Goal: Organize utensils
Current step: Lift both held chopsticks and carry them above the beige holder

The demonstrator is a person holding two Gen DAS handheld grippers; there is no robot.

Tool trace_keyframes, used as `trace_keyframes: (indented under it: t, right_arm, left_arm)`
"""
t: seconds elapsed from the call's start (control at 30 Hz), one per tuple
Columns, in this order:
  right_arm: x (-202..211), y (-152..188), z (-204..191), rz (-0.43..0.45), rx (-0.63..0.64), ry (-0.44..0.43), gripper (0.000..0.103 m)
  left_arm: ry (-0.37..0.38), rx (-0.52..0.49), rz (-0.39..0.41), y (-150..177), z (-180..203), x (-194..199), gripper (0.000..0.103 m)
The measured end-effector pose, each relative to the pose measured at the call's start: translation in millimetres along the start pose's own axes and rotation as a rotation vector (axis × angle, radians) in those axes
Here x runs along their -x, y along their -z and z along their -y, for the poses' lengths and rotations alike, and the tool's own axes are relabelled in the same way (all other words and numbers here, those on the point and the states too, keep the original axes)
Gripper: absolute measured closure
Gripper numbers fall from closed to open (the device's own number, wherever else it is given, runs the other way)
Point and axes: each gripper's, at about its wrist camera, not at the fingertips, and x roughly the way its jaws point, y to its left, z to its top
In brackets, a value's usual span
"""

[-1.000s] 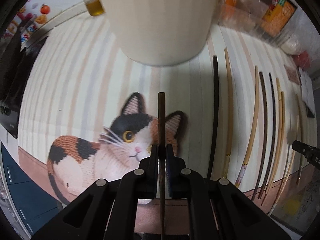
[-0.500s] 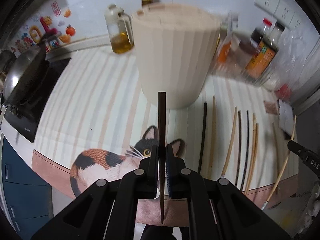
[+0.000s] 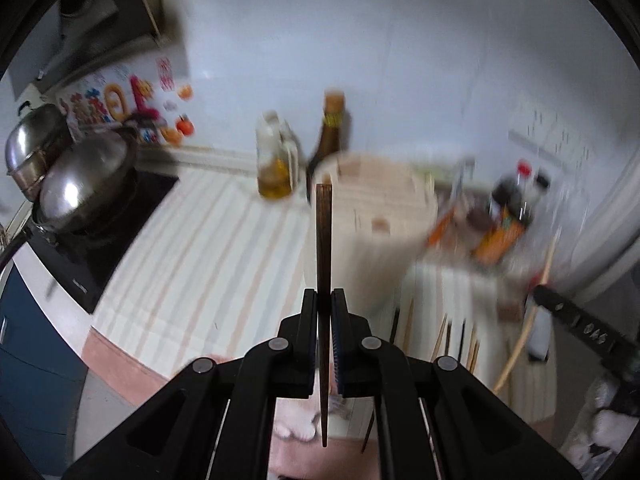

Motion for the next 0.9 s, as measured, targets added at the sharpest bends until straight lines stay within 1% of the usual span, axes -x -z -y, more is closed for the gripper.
trace_keyframes:
  t: [0.07,0.2,0.3,0.43,0.57,0.63,0.77,0.9]
  right_arm:
    - [3.6,-18.7,-19.1,0.035,0.028,-0.029,0.097]
    - [1.2,-57.5,-54.8,0.095,0.087,-0.061,0.097]
    - [-3.9,-91.1,-76.0,0.138,0.099,-0.078,0.097]
    - [-11.1,-135.8,-94.8,0.201,0.088,-0.089,0.097]
    - [-15.5,-169.8,-107.9,0.266,0.082,-0.091,0.097]
    - [-21.7,-184.1,-112.8,0.295,0.080,-0.084,0.097]
    - [-37.8,-199.2,-114.9,0.330,0.074,-0.077,0.097]
    - [-58.7,-205.6,-112.7,0.348,0.063,-0.077,0.097]
  left_arm:
    - [0.002,0.023,0.049,-19.6,-5.8,13.9,0.099]
    - [-0.004,0.039,0.134,-61.0,-11.4,30.3,0.099]
    - [0.003,0.064,0.187,-97.9,-15.6,31.9,0.099]
    - [0.027,0.083,0.227,-139.8,-11.9,23.7,0.099]
    - [0.045,0.082,0.248,-173.0,-3.7,8.0,0.099]
    - [0.054,0.085,0.252,-184.4,0.9,-3.2,0.099]
    - [0.066,0.094,0.249,-201.7,3.7,-29.9,0.099]
    - [0.074,0.103,0.229,-208.0,7.2,-61.1,0.099]
